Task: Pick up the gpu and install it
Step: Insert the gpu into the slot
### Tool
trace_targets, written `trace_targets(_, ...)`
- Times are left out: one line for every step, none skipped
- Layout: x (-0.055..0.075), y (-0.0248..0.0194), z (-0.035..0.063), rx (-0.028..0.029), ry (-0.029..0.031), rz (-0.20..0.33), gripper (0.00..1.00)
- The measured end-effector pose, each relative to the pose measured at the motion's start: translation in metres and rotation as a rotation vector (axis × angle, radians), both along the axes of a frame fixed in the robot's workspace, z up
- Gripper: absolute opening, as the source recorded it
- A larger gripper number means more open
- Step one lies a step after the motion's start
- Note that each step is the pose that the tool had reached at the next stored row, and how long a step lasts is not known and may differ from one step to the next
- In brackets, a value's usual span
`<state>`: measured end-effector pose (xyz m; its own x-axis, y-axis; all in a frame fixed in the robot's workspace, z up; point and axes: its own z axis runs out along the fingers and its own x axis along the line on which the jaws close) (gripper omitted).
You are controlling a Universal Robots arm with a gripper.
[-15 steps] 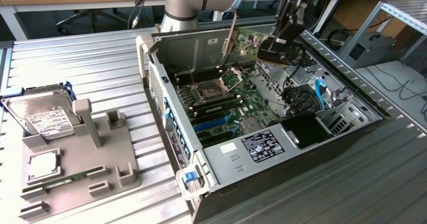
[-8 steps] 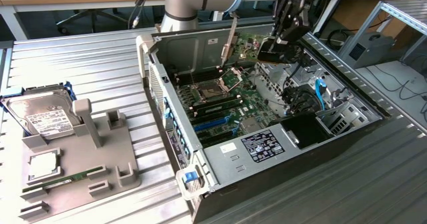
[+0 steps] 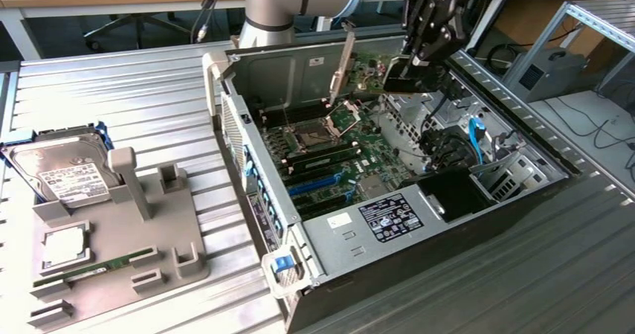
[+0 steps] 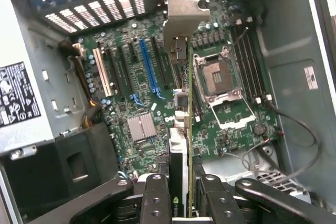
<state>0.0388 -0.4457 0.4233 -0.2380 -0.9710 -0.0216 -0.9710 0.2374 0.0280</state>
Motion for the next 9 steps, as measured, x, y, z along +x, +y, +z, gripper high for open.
trace_targets(0.0000, 0.0001, -0.0001, 0.0001, 0.0000, 0.014, 0.27)
trace_targets(0.0000, 0.0002, -0.0001, 0.0000, 0.0000, 0.034, 0.27)
trace_targets(0.0000, 0.0005, -0.0002, 0.0000, 0.0000, 0.065, 0.27)
trace_targets(0.0000, 0.0006, -0.0002, 0.0000, 0.0000, 0.083, 0.27)
trace_targets(0.0000, 0.0007, -0.0002, 0.0000, 0.0000, 0.097, 0.27)
trace_targets(0.0000, 0.0008, -0.0002, 0.0000, 0.0000, 0.113, 0.27)
trace_targets(0.0000, 0.0009, -0.0003, 0.0001, 0.0000, 0.129, 0.27)
trace_targets(0.0000, 0.0010, -0.0003, 0.0000, 0.0000, 0.149, 0.27)
trace_targets(0.0000, 0.0011, -0.0003, 0.0000, 0.0000, 0.164, 0.27)
